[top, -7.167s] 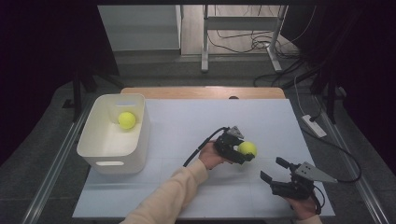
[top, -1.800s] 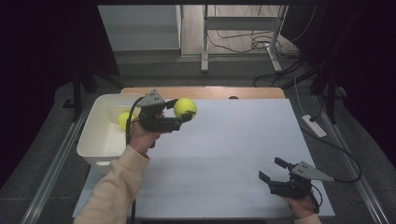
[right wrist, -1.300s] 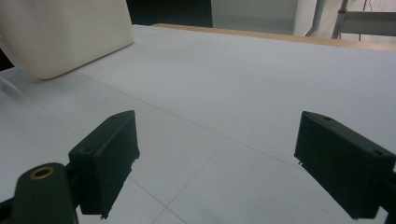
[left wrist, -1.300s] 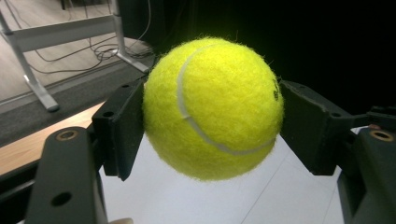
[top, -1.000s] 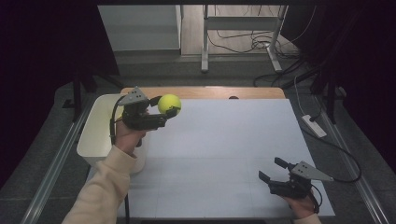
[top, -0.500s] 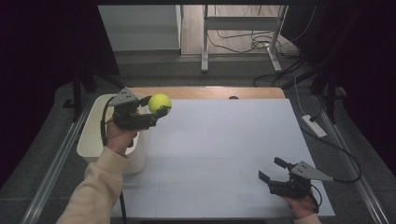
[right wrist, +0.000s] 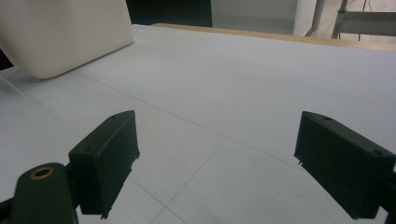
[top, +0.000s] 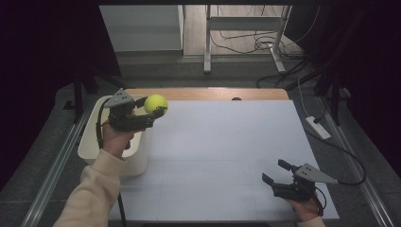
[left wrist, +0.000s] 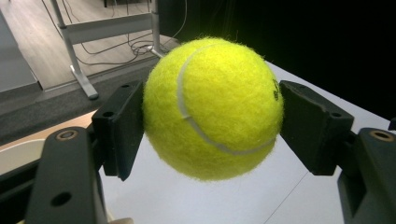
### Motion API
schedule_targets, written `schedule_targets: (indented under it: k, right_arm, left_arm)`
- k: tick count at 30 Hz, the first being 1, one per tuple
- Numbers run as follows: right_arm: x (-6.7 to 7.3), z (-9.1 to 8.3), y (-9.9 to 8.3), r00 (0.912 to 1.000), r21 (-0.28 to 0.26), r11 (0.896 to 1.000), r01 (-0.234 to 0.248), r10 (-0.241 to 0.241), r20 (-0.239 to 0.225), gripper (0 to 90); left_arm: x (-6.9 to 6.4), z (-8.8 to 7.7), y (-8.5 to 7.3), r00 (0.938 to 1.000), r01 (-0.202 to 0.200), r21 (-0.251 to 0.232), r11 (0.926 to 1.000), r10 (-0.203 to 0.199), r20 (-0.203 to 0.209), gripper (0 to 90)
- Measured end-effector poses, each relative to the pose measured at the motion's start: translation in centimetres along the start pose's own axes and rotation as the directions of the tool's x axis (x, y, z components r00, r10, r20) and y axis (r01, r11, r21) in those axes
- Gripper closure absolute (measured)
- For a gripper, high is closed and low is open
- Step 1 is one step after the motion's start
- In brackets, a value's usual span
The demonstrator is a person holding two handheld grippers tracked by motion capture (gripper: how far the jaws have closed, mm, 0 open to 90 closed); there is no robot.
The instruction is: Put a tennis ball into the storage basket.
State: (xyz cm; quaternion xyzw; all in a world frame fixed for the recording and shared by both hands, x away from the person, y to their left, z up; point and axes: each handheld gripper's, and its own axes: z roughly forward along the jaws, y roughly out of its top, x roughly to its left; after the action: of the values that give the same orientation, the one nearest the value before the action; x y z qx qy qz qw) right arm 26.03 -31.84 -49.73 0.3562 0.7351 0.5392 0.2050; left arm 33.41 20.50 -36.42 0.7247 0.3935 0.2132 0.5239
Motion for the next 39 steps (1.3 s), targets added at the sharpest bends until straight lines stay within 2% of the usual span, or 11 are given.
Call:
schedule_targets:
  k: [21, 33, 39]
  right_arm:
    - [0.0, 0.0, 0.0, 1.0000, -0.002, 1.000, 0.002, -0.002, 0.000, 13.0]
    - [0.1, 0.1, 0.0, 1.0000, -0.002, 1.000, 0.002, -0.002, -0.001, 13.0]
    - [0.1, 0.1, 0.1, 1.0000, -0.002, 1.000, 0.003, -0.003, -0.001, 13.0]
  left_arm:
    - [1.7, -1.8, -0.8, 0.9975, 0.022, 0.006, 0.9997, -0.022, -0.068, 27.9]
    - [2.8, -3.1, -1.3, 0.9929, 0.036, 0.024, 0.9991, -0.033, -0.115, 27.9]
    - [3.6, -3.6, -1.7, 0.9885, 0.048, 0.030, 0.9984, -0.044, -0.145, 27.8]
